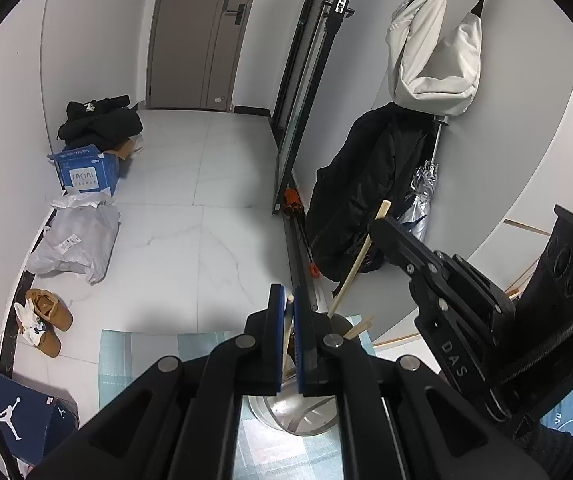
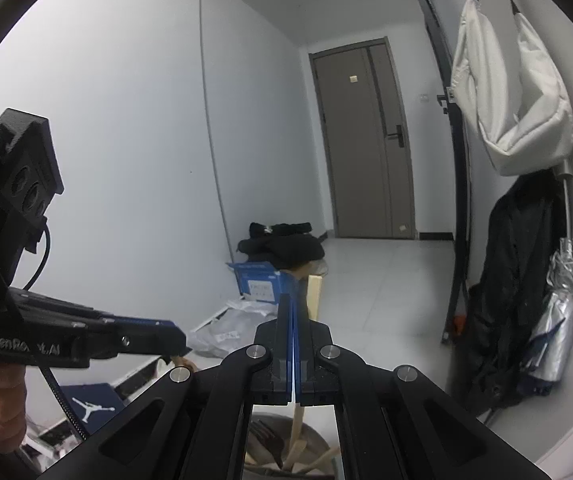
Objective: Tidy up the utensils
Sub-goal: 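Lower the chopstick into the holder and open the left tool while the right tool releases its chopstick inside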
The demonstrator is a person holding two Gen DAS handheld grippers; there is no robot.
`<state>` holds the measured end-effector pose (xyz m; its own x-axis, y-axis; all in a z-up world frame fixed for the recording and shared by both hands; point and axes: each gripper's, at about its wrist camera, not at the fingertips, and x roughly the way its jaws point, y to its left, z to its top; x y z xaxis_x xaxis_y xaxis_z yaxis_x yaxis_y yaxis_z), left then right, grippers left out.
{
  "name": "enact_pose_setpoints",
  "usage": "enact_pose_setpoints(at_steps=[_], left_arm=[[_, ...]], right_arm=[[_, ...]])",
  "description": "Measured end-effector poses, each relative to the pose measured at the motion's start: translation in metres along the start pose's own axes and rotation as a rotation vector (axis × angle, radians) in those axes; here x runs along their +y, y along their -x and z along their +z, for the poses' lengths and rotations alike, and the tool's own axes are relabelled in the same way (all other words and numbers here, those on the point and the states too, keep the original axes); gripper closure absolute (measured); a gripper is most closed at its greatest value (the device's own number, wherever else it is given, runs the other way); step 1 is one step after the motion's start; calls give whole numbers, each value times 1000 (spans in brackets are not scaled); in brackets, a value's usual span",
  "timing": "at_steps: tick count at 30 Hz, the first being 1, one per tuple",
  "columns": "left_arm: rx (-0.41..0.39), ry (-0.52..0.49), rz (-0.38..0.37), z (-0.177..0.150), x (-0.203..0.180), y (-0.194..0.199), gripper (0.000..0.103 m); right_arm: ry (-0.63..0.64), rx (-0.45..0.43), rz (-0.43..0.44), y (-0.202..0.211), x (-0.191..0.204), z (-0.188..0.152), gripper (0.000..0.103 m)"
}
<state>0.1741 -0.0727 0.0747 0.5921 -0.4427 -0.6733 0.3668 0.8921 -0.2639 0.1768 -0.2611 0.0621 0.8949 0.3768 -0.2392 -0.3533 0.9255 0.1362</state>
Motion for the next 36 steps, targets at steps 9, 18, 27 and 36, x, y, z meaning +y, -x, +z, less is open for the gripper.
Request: enact_pose_setpoints(at_steps=[9, 18, 27, 36], left_arm=[[15, 6, -4, -1, 4, -1, 102], [24, 24, -5, -3, 7, -3, 102], [25, 21, -8, -3, 7, -2, 102], [36, 31, -4, -4, 10, -5, 102]], right_arm=[[-43, -9, 49, 7, -5, 6, 103], [-138, -50, 14, 16, -33, 22, 62], [-146, 144, 65, -35, -31, 27, 96], [-3, 44, 40, -17, -7, 31, 98]])
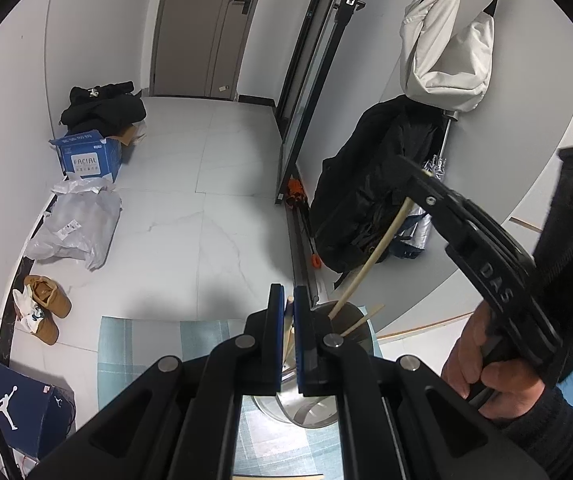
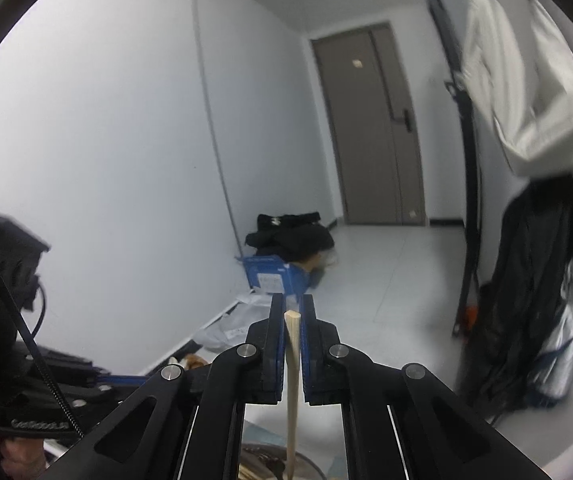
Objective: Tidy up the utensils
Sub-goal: 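Lower the chopstick into the holder and open the left tool while the right tool releases its chopstick inside, then withdraw both open tools from the white holder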
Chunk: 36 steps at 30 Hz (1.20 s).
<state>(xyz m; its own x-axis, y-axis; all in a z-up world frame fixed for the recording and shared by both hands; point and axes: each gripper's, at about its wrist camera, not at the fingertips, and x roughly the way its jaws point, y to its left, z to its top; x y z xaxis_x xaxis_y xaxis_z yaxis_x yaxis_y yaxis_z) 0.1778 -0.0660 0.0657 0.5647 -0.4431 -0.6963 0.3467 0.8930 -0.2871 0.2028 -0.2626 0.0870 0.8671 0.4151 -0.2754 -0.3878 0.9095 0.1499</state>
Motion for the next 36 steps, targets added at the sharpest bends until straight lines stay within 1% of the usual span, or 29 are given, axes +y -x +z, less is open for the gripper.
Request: enact_pose_setpoints(at_steps=[2, 4, 8, 12, 14, 15, 16, 17, 18, 19, 20, 21, 22, 23, 24, 25, 27, 29, 31, 34, 36], left_arm=[[4, 5, -2, -1, 0, -1, 102], [10, 6, -6, -2, 0, -1, 102], [9, 5, -13, -6, 0, 1, 102], [20, 9, -30, -8, 0, 2, 102], [33, 10, -14, -10, 2, 1, 101], [36, 13, -16, -11, 2, 2, 100], [37, 23, -21, -12, 4, 4, 98], [35, 28, -20, -13, 4, 6, 94], [24, 40, -21, -15, 7, 11, 92], [13, 51, -22, -17, 9, 16, 85], [5, 58, -20, -17, 10, 18, 76], [-13, 72, -11, -20, 12, 25, 72], [-23, 79, 1, -22, 13, 28, 64], [-41, 90, 21, -24, 15, 35, 60], [-59, 103, 37, -27, 18, 40, 59], [-74, 114, 50, -29, 19, 44, 58], [-108, 124, 99, -36, 20, 56, 54], [-144, 113, 157, -44, 17, 66, 43], [-184, 105, 201, -52, 13, 77, 35], [-222, 111, 228, -62, 12, 90, 29], [-242, 111, 247, -69, 11, 96, 24]], right_arm=[[43, -30, -27, 5, 8, -5, 98], [76, -30, -39, 5, 14, -15, 98], [115, 22, -56, 2, 20, -41, 98], [78, 89, -33, 2, 16, -63, 98], [38, 132, -16, 1, 12, -68, 97], [7, 155, -6, 1, 9, -70, 93], [-10, 169, 0, 1, 7, -71, 89], [-25, 173, -4, 5, 5, -72, 87], [-37, 166, -10, 12, 4, -72, 79], [-51, 161, -13, 18, 2, -73, 70], [-69, 150, -12, 27, 1, -72, 68], [-82, 141, -12, 34, 1, -72, 64], [-90, 137, -14, 41, 1, -72, 60], [-91, 134, -21, 47, 3, -71, 60], [-91, 128, -33, 54, 5, -70, 58], [-91, 125, -40, 58, 7, -69, 52], [-95, 109, -45, 74, 13, -69, 47], [-97, 97, -50, 86, 19, -67, 44], [-101, 83, -56, 96, 26, -67, 34], [-107, 69, -78, 112, 39, -74, 31], [-119, 69, -77, 119, 44, -77, 29]])
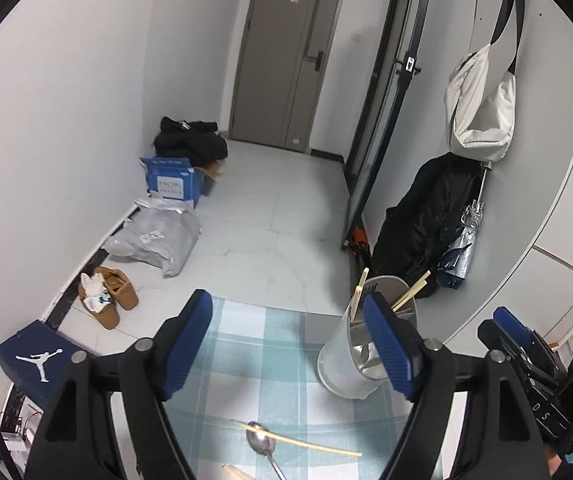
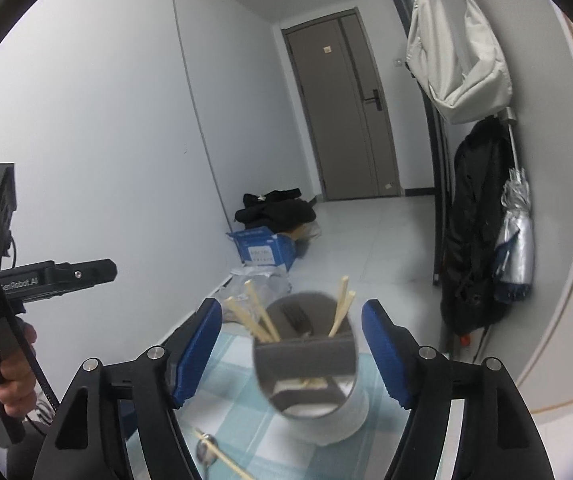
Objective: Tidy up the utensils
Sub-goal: 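Withdraw both open tools from the white holder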
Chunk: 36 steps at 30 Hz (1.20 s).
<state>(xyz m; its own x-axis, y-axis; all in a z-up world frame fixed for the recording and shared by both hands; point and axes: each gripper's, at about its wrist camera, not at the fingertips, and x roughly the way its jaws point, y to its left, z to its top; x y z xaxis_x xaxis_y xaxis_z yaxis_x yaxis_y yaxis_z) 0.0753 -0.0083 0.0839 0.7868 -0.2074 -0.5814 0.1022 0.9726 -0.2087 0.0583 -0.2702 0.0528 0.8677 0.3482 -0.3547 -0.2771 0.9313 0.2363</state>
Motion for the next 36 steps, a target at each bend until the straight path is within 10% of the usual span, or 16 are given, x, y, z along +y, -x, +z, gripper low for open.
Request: enact_pose_setpoints(at_steps=[15, 36], left_arm=[[-116, 27, 118, -57, 15, 30, 1], [90, 220, 84, -122, 86, -23, 1]], right_arm=[[-2, 3, -2, 44, 32, -52, 11], [23, 296, -51, -12, 37, -124, 11]])
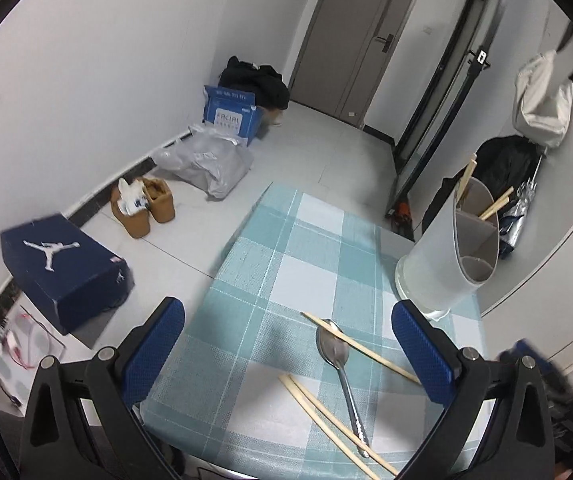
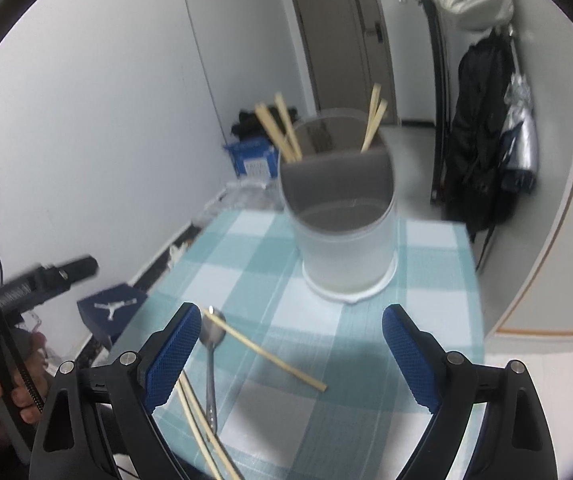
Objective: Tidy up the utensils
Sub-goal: 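Lower the right tool onto the silver spoon and grasp its handle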
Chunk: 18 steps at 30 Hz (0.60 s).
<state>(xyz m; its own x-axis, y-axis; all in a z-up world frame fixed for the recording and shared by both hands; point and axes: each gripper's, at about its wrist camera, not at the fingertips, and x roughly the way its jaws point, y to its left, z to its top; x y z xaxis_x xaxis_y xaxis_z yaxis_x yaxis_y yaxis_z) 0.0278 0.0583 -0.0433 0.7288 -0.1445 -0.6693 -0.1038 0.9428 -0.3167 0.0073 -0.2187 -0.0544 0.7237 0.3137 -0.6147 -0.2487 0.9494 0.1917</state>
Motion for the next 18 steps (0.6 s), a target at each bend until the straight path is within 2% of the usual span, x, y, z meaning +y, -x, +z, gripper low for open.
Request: enact_pose_setpoints(at_steps=[5, 8, 10, 12, 18], left_arm=[[9, 23, -5, 6, 12, -5, 1], [23, 59, -11, 12, 23, -7, 1], [28, 84, -9, 16, 32, -9, 1], [29, 105, 0, 17, 39, -10, 1], [61, 189, 3, 16, 60, -14, 1]], right_arm=[[25, 124, 41, -35, 20, -7, 15], [32, 227, 128, -62, 38, -12, 18], [22, 320, 200, -82, 48, -17, 36], [29, 394, 226, -101, 60, -22, 37], [68, 449, 144, -137, 82, -28, 41]])
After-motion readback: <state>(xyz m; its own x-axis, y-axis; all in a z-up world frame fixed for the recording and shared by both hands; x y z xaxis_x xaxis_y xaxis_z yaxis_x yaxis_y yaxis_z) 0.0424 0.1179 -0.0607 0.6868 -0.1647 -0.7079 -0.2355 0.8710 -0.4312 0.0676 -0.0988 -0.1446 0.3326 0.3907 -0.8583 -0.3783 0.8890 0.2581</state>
